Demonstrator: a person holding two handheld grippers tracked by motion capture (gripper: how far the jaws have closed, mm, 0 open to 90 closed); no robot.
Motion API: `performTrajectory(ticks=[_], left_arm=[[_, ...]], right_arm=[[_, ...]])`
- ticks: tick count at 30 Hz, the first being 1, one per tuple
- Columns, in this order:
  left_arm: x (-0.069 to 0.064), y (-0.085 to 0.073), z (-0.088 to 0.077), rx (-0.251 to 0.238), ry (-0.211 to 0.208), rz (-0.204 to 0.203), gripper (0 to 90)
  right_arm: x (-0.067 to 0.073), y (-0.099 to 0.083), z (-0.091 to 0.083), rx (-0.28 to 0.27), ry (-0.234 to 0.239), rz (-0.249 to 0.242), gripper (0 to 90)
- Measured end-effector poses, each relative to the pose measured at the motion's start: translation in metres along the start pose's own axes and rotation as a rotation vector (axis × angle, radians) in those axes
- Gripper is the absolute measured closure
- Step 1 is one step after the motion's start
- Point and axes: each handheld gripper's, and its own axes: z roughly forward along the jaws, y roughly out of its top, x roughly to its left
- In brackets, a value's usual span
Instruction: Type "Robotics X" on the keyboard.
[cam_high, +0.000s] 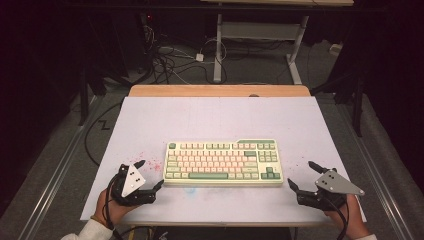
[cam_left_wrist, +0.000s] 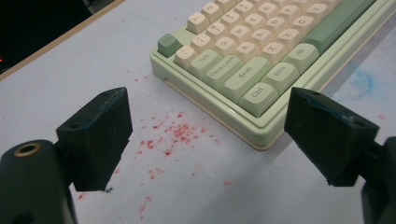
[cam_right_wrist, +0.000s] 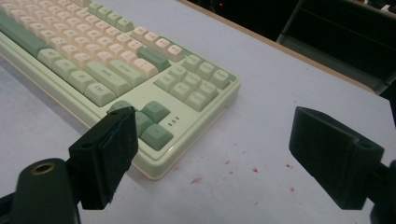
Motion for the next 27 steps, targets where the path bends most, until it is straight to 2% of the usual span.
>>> performTrajectory(ticks=[3,5,9,14,17,19,23,27], left_arm=[[0.000,0.001,-0.001,-0.011,0.009,0.008,14.5],[0.000,0.000,-0.002,-0.012,-0.006,-0.002,14.6],[0.001,-0.001,-0.001,-0.004,0.001,0.003,14.6],[0.000,0.002,-0.003,-0.009,-0.002,-0.007,14.6],[0.000,0.004,-0.002,-0.014,-0.001,0.001,14.6],[0.000,0.007,-0.001,-0.006,-0.006,-0.009,14.6],[0.000,0.014,0.001,0.001,-0.009,0.010,14.7],[0.002,0.020,0.004,0.004,-0.010,0.010,15.0]], right_arm=[[0.000,0.000,0.000,0.004,0.005,-0.002,16.6],[0.001,0.001,-0.001,-0.001,0.016,-0.008,19.3],[0.002,0.005,-0.001,-0.011,0.025,-0.014,23.9],[0.005,0.011,0.000,-0.022,0.036,-0.015,24.6],[0.006,0.013,0.001,-0.034,0.052,-0.021,30.3],[0.006,0.015,0.003,-0.038,0.049,-0.018,30.3],[0.005,0.019,0.008,-0.035,0.053,-0.013,30.0],[0.007,0.023,0.012,-0.031,0.062,-0.018,31.7]])
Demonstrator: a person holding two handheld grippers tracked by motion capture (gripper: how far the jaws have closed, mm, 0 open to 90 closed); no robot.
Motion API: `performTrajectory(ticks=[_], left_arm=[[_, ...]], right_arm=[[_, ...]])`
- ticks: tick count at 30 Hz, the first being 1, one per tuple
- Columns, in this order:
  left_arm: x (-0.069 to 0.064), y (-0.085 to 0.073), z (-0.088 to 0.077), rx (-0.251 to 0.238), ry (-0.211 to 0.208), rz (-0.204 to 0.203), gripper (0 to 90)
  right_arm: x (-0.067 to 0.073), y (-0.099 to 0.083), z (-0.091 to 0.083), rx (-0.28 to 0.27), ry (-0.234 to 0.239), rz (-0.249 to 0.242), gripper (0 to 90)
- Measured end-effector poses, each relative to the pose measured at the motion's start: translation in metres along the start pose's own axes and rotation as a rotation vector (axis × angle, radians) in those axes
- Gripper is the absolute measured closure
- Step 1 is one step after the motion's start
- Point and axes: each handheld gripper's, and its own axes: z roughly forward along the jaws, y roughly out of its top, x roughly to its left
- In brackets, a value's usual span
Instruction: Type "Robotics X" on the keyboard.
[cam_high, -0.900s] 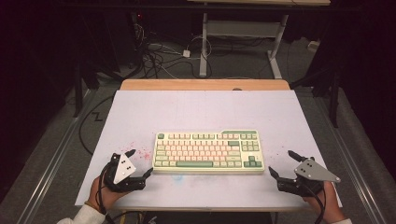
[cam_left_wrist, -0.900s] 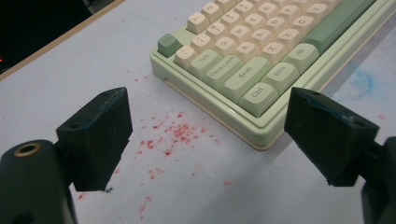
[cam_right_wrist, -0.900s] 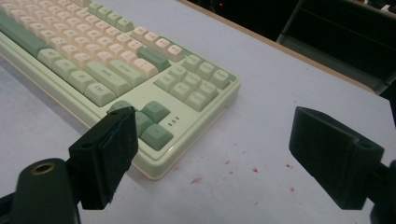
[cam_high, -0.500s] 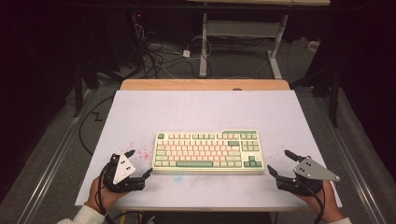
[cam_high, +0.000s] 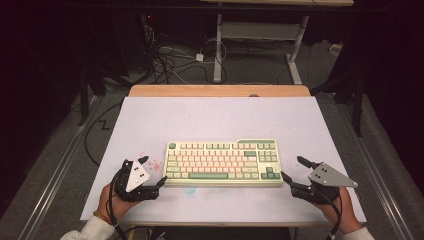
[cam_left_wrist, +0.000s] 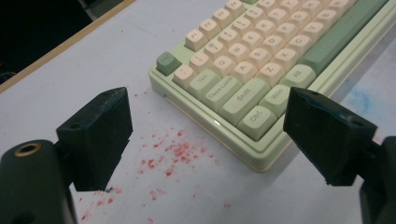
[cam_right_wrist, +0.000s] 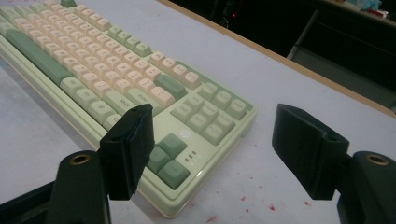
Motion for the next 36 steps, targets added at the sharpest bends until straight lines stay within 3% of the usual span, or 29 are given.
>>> performTrajectory(ticks=[3,9,14,19,29,32,36], left_arm=[[0.000,0.002,0.001,-0.009,-0.003,-0.004,14.9],[-0.002,0.011,0.005,0.002,-0.015,0.008,15.0],[-0.003,0.015,0.007,0.000,-0.029,0.010,15.0],[-0.005,0.021,0.010,0.000,-0.045,0.009,15.0],[-0.008,0.031,0.018,-0.005,-0.063,0.016,15.0],[-0.007,0.033,0.019,-0.011,-0.058,0.022,19.5],[-0.004,0.036,0.021,-0.013,-0.068,0.005,21.0]], right_arm=[[0.002,0.002,0.003,0.010,0.007,-0.005,34.5],[0.009,0.008,0.014,0.038,0.078,-0.057,56.7],[0.011,0.012,0.021,0.062,0.126,-0.063,76.8],[0.013,0.016,0.028,0.084,0.159,-0.062,88.9],[0.021,0.024,0.046,0.103,0.195,-0.070,90.0],[0.025,0.027,0.053,0.110,0.205,-0.070,90.0],[0.030,0.027,0.063,0.132,0.221,-0.081,90.0]])
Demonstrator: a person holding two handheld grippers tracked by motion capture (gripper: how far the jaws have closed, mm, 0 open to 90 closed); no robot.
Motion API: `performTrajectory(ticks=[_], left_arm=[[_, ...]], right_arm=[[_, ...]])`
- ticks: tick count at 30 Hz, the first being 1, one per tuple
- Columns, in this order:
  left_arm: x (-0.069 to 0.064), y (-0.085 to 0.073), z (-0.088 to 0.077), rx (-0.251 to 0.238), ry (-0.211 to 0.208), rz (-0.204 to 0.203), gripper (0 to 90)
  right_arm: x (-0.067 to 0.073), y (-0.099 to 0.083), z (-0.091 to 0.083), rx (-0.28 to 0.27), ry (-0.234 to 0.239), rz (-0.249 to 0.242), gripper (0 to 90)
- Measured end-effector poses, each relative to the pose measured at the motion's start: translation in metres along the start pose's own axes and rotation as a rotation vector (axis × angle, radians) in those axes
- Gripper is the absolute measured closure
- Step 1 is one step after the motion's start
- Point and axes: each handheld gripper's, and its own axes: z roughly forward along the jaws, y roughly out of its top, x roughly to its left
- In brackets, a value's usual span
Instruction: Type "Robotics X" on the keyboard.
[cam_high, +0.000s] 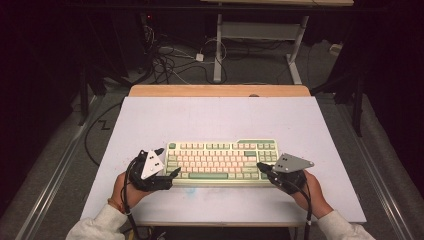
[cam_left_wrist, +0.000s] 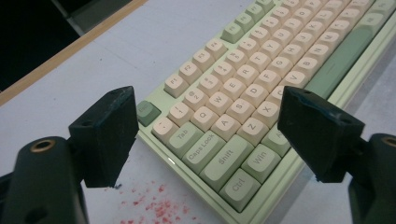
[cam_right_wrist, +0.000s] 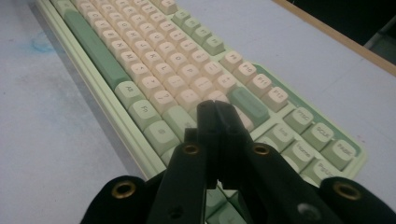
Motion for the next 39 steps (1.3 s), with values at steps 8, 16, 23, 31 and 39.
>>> performTrajectory(ticks=[8,16,23,31,39], left_arm=[[0.000,0.008,0.004,-0.012,-0.010,0.002,22.7],[-0.001,0.012,0.011,0.001,-0.022,0.009,22.5],[0.000,0.015,0.013,-0.005,-0.058,0.006,27.5],[0.004,0.020,0.016,-0.013,-0.121,-0.001,65.2],[0.007,0.028,0.028,0.033,-0.159,-0.011,87.5]], right_arm=[[0.002,0.003,0.016,0.040,0.015,0.006,90.0],[0.002,0.002,0.028,0.083,0.013,0.001,90.0],[0.003,0.002,0.031,0.106,0.014,-0.007,90.0],[0.003,0.000,0.033,0.113,0.020,-0.006,90.0],[0.003,-0.001,0.033,0.112,0.019,-0.007,90.0]])
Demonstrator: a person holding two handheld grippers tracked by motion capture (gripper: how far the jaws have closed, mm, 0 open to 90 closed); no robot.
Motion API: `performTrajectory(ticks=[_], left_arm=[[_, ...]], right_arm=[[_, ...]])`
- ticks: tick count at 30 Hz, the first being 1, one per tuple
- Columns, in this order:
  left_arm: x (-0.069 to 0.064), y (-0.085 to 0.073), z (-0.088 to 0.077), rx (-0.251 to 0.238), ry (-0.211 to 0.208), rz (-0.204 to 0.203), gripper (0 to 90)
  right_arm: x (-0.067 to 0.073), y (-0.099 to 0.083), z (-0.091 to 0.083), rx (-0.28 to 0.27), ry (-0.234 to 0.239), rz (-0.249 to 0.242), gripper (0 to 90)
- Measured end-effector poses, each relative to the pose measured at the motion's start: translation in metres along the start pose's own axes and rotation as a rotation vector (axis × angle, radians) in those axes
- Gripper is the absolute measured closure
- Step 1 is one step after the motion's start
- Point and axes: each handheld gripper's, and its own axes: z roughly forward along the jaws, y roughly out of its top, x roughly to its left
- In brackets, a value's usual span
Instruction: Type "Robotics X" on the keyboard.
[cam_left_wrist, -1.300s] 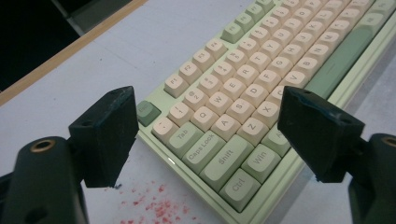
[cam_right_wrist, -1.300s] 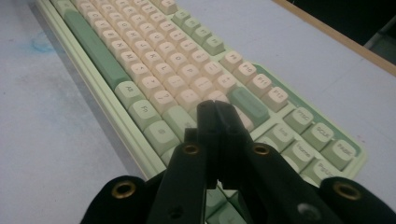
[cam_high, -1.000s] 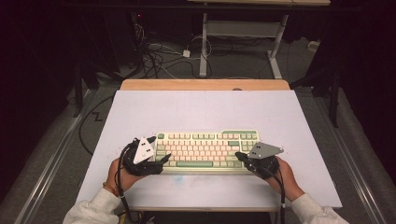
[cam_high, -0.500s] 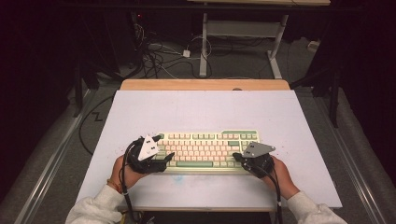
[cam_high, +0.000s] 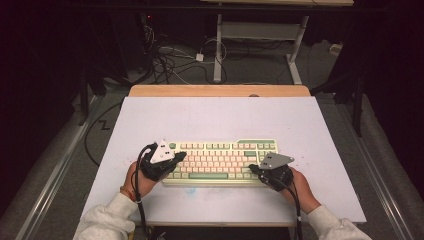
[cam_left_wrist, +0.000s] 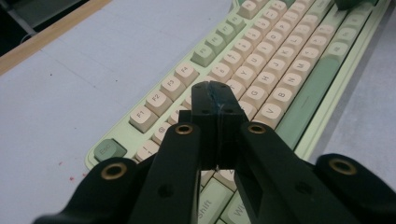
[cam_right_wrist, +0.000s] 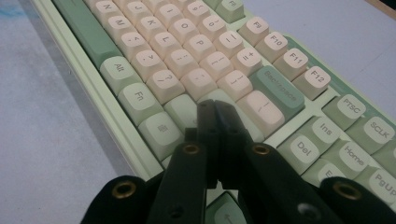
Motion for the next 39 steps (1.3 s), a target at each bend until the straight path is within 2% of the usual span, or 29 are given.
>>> performTrajectory(ticks=[10,19,33,39], left_arm=[[-0.007,0.018,0.025,0.073,-0.035,0.038,87.6],[-0.008,0.024,0.046,0.128,-0.047,0.045,87.6],[-0.006,0.023,0.060,0.179,-0.033,0.055,87.4],[-0.005,0.022,0.061,0.179,-0.032,0.052,87.4]], right_arm=[[0.001,0.000,0.000,-0.001,-0.004,-0.001,90.0],[0.002,-0.001,0.000,-0.004,-0.011,-0.004,90.0],[0.003,-0.001,0.000,-0.001,-0.016,-0.006,90.0],[0.003,-0.001,0.000,-0.002,-0.017,-0.010,90.0]])
